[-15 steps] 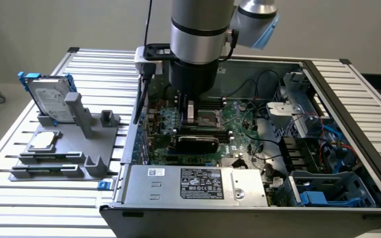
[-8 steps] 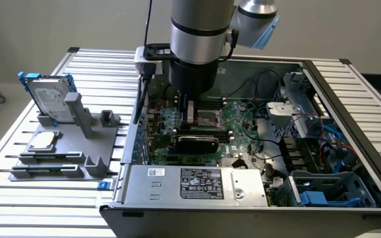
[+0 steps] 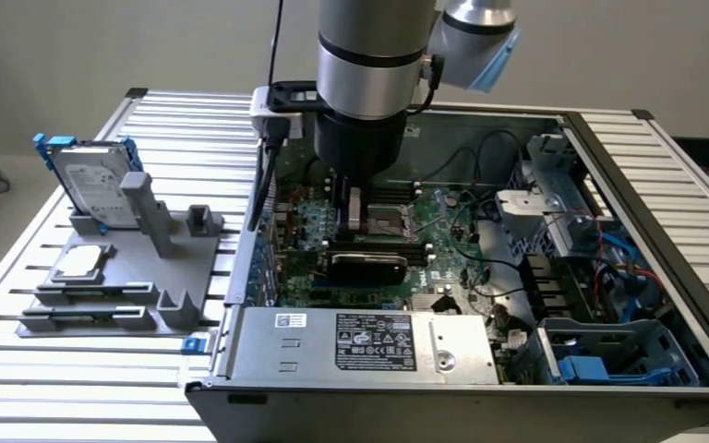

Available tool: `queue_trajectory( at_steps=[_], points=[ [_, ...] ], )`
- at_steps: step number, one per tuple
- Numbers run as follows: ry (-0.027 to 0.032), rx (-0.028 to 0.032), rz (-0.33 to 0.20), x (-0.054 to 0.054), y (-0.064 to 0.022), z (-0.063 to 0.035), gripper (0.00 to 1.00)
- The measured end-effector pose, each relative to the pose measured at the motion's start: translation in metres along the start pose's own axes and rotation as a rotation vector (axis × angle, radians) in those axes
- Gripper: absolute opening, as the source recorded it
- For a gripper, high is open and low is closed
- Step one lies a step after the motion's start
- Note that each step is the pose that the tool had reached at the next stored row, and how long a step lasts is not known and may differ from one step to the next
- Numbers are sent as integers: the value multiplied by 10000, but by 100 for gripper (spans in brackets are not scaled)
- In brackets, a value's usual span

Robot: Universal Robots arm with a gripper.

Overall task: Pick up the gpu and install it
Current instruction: 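Press down on the gpu until it lock into place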

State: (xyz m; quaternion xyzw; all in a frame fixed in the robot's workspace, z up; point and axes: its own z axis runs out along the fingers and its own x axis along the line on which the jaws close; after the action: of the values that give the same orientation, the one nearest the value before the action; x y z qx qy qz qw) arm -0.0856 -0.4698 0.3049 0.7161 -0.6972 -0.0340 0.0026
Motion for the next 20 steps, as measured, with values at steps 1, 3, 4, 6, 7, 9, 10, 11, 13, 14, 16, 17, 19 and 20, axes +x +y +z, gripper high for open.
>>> queue_trajectory(
  at_steps=[1,3,4,6,7,9,10,11,13,14,16,17,19,20],
  points=[
    [0,0,0,0,0,0,11],
    [1,0,0,0,0,0,11],
    [0,0,0,0,0,0,11],
    [6,1,0,0,4,10,11],
    [8,7,-2,1,3,26,11],
    [6,29,-2,0,7,64,11],
    [6,46,-4,-1,8,83,11],
    [6,65,-5,-4,10,101,11],
    [7,101,-8,-17,17,139,11],
    [-1,110,-8,-21,22,158,11],
    [-31,127,-12,-32,38,193,11],
    [-51,132,-16,-39,45,210,11],
    [-88,144,-33,-50,50,242,11],
    [-100,149,-48,-53,49,254,11]
  ],
)
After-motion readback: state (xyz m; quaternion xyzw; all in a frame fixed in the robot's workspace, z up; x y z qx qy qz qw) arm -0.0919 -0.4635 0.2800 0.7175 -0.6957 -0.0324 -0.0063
